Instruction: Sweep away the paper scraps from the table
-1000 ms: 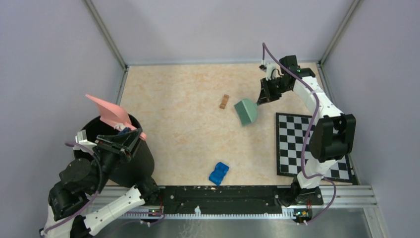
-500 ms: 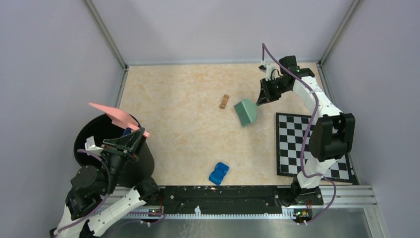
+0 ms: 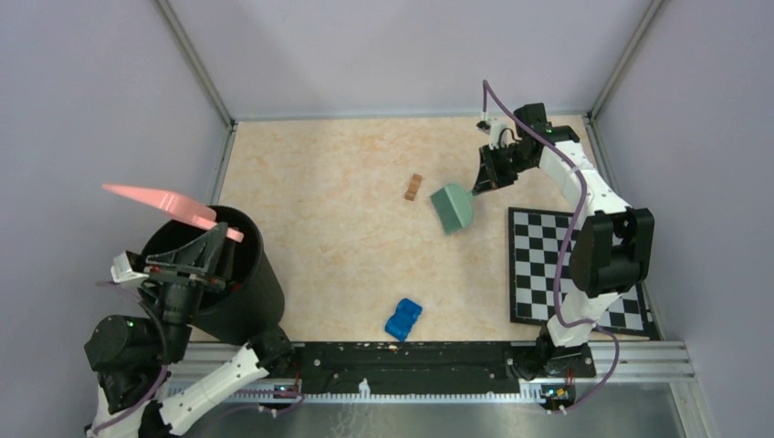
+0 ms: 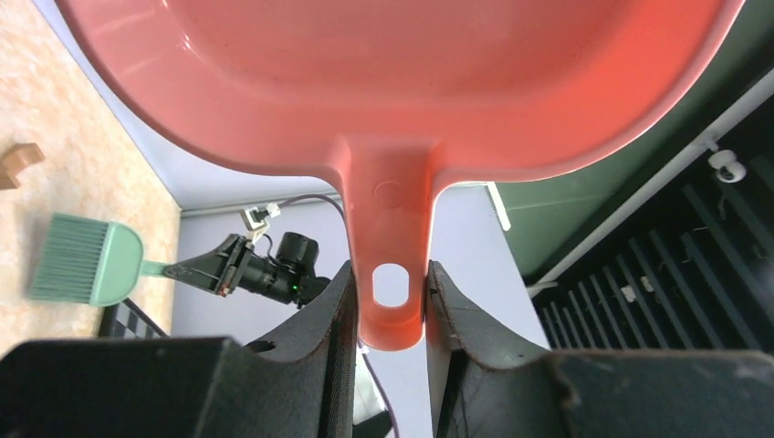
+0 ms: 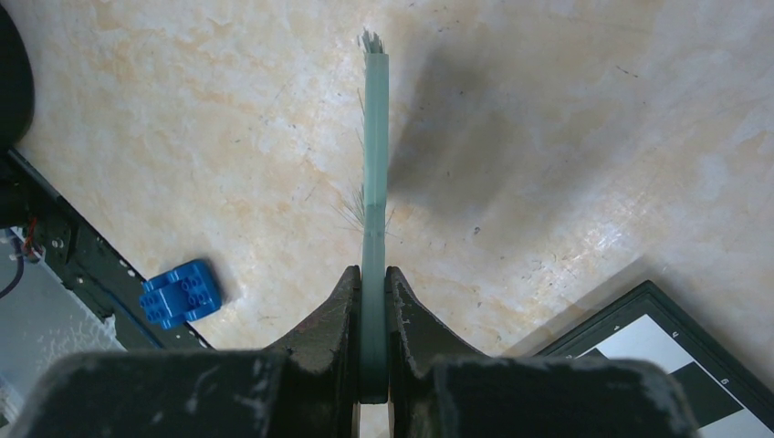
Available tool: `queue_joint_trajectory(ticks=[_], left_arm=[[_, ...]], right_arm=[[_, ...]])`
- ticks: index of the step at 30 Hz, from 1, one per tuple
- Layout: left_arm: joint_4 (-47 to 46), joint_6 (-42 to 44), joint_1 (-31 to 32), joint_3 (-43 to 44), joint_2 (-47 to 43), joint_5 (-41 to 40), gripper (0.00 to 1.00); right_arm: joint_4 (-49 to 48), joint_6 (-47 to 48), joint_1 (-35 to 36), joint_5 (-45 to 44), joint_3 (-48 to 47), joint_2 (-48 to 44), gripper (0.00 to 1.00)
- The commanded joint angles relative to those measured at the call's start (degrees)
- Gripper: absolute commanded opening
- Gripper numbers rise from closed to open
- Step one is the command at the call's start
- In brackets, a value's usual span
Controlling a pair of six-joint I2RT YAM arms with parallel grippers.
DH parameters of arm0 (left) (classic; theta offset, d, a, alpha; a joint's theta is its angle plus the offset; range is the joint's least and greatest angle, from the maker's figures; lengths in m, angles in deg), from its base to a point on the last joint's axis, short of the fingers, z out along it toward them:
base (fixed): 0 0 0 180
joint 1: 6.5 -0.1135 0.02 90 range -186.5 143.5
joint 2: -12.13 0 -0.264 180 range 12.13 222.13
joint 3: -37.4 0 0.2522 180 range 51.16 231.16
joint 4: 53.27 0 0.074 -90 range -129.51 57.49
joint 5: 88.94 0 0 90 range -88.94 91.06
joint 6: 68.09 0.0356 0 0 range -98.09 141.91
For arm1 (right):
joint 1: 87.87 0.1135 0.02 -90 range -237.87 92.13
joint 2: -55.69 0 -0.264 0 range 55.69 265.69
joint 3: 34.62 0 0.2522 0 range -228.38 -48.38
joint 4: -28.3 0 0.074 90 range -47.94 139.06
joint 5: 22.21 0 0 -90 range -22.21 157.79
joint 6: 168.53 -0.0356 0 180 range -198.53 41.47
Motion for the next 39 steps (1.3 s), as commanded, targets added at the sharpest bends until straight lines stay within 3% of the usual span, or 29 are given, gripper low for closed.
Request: queue_joint_trajectory(ticks=[1,7,15,21,28,35,39], left_arm=[[3.5,6.2,0.0,2.8,6.2,-0.3,0.00],[4.4,25.0,1.8,11.3,16.9,0.3,0.00],[5.1,48.1,2.0,20.2,37.8,10.7,0.00],[10.7,58.4,2.0,25.3,53.4,16.2,0.00],[16.9,62.0,1.9,25.2,62.4,15.3,0.00],[24.1,57.3,1.8,20.5,72.9,17.2,0.00],[21.8,58.0,0.7,15.3,78.4,21.8,0.00]], right_arm=[[-1.2,-0.3,0.2,1.4,-0.3,-0.6,0.00],[-0.2,0.0,0.2,1.3,-0.6,-1.0,0.00],[0.4,-0.3,0.2,0.3,-0.1,-2.7,0.00],[1.5,-0.1,0.2,-1.0,0.1,-4.3,0.00],[3.1,0.2,0.2,-2.6,1.1,-6.3,0.00],[3.8,0.1,0.2,-4.3,2.3,-8.3,0.00],[2.7,-0.6,0.2,-4.9,3.6,-9.8,0.00]])
